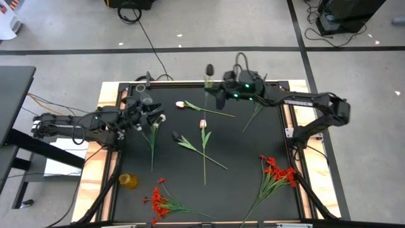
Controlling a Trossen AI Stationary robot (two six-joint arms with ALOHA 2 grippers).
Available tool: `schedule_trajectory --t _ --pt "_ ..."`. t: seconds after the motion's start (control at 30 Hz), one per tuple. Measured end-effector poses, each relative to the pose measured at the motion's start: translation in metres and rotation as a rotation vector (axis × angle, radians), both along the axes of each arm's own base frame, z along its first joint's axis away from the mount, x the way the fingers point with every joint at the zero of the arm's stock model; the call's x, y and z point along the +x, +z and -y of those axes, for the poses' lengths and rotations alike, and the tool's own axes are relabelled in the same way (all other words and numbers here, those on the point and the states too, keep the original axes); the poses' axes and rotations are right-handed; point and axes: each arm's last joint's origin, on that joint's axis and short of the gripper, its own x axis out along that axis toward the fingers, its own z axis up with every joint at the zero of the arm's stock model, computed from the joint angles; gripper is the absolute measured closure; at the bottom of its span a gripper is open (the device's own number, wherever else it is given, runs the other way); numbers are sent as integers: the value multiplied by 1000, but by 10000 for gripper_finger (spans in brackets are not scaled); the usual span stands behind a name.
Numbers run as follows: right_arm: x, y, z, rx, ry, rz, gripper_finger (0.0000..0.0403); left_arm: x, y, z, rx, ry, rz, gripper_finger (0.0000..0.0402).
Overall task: Sort flowers into vase by color
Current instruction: Put the black flower into the transparent vase
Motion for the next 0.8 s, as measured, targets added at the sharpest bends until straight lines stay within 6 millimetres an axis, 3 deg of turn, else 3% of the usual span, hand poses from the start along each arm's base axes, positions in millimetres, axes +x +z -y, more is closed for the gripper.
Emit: schedule_trajectory --t 0.3,0.57,0.8 --pt "68 45 8 -163 201 110 383 -3 18 0 71 2 -2 170" --pt "112 60 13 -206 334 119 383 -4 17 1 88 -3 -21 170" --pt "140 60 10 -240 375 94 383 -2 12 -2 99 19 -77 170"
